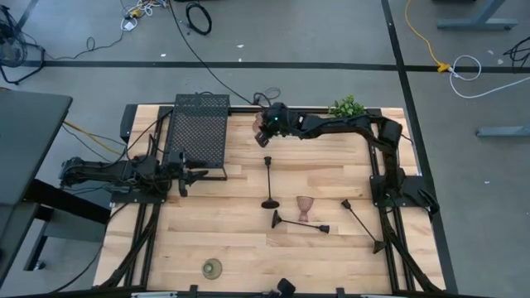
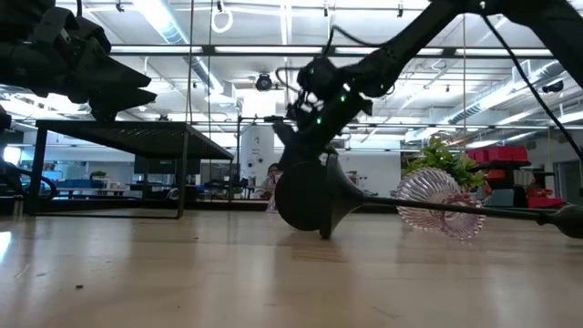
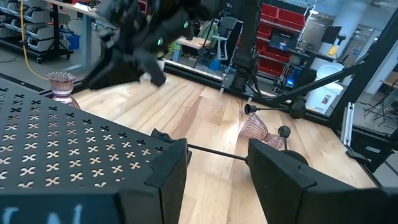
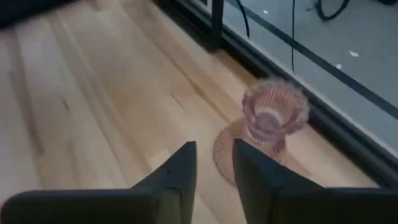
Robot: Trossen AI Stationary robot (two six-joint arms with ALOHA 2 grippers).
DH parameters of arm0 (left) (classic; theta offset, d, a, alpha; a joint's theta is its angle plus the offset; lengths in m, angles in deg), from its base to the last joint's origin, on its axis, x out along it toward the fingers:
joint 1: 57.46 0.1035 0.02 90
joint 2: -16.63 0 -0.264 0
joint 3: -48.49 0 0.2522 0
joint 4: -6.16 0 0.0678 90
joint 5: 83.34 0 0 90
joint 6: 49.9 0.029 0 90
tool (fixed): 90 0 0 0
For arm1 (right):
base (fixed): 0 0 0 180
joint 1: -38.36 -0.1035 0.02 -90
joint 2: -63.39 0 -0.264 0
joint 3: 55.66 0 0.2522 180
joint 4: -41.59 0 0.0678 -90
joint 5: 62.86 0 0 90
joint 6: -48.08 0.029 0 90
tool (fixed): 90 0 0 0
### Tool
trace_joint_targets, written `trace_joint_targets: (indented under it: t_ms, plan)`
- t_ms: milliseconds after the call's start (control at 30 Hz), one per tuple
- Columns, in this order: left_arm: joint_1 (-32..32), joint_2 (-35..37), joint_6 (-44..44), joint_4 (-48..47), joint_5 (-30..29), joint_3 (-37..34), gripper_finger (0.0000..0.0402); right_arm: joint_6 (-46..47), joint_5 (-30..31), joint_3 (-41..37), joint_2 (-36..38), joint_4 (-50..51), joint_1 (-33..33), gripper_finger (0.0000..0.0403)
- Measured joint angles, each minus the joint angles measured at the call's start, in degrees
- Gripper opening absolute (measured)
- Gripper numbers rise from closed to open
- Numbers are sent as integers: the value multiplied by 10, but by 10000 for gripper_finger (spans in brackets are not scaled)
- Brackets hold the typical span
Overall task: Pick & Place candle stick holders
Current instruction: Put the top pink candle holder on the shelf
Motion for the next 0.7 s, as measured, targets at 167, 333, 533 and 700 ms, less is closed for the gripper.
trace_joint_targets:
  t_ms: [167,333,533,700]
  plan:
    - [0,0,0,0,0,0,172,10,20,-1,-1,1,-2,194]
    - [0,0,1,0,0,0,172,23,28,-2,-3,-6,-1,277]
    - [0,0,1,0,0,0,172,40,53,-1,-15,-30,-1,331]
    - [0,0,1,0,0,0,172,44,47,-1,-31,-79,-2,337]
